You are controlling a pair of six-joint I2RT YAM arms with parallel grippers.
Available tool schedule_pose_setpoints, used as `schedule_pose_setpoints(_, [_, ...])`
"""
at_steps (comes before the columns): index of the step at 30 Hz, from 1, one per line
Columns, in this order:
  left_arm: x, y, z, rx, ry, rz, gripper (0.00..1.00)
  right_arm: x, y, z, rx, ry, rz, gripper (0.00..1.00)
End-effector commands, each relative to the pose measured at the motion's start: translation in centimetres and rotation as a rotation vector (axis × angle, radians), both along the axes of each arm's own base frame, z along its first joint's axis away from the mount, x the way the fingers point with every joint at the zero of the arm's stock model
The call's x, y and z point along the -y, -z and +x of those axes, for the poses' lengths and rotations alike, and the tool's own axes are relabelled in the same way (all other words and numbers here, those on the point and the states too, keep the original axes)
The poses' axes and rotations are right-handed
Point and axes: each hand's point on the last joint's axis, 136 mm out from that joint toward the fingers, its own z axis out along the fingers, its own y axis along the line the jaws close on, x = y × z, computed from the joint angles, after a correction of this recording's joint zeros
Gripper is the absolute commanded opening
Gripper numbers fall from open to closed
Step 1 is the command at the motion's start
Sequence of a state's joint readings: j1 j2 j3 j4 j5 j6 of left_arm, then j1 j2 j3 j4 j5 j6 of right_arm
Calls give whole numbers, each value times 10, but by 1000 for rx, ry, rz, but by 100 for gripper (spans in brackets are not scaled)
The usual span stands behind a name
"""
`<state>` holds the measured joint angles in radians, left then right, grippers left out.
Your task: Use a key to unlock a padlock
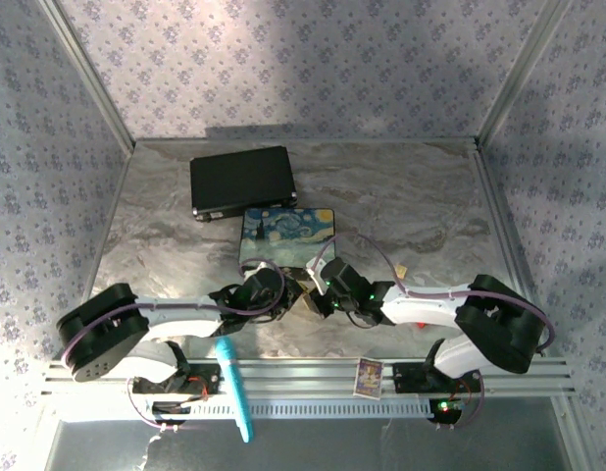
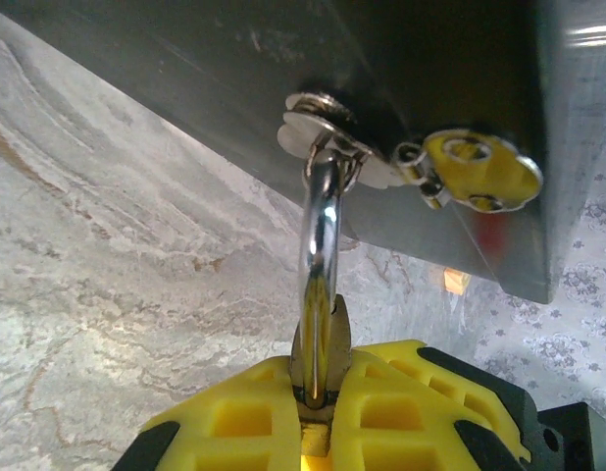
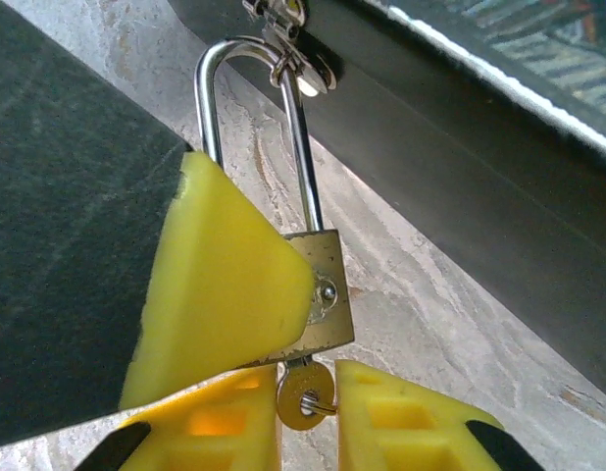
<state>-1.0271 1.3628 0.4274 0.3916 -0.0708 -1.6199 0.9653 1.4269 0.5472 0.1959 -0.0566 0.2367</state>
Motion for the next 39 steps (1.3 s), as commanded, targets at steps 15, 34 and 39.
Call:
schedule_pose_setpoints(15, [-2, 2, -9, 0, 45, -10, 0, -5, -1, 1, -143, -46, 188, 4])
schedule_pose_setpoints(34, [-15, 3, -11, 15, 24, 25, 0, 28, 15, 22, -299, 205, 287, 37])
schedule_pose_setpoints(39, [-20, 9, -12, 11, 19, 47, 0, 23, 0, 15, -290, 181, 316, 48])
